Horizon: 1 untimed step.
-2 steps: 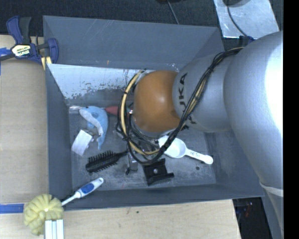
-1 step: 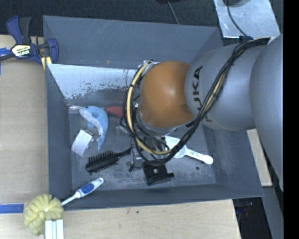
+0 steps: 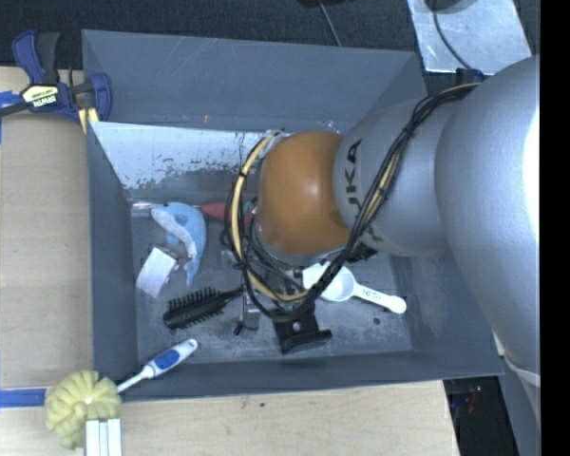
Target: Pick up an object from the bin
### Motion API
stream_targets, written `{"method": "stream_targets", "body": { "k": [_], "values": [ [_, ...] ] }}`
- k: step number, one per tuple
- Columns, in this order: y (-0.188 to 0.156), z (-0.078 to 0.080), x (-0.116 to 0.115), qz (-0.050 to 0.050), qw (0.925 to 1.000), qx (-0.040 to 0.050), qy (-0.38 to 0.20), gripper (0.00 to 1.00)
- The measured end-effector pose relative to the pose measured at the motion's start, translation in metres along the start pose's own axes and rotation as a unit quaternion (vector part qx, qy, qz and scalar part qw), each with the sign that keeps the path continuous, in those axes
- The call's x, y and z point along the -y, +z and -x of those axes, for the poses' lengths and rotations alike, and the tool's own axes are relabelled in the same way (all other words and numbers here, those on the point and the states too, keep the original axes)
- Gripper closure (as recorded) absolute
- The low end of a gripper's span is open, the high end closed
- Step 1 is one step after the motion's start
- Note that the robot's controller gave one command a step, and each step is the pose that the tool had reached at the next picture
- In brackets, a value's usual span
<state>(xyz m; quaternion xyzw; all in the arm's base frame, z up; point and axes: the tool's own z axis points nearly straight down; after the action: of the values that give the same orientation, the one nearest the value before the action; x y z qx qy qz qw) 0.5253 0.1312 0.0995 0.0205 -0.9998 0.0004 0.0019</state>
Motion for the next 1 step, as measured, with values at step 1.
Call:
{"method": "stream_targets", "body": {
  "k": [1],
  "values": [
    [0.0292, -0.002, -0.0085, 0.001, 0.9984, 0.01, -0.056, 0.0]
  ]
}}
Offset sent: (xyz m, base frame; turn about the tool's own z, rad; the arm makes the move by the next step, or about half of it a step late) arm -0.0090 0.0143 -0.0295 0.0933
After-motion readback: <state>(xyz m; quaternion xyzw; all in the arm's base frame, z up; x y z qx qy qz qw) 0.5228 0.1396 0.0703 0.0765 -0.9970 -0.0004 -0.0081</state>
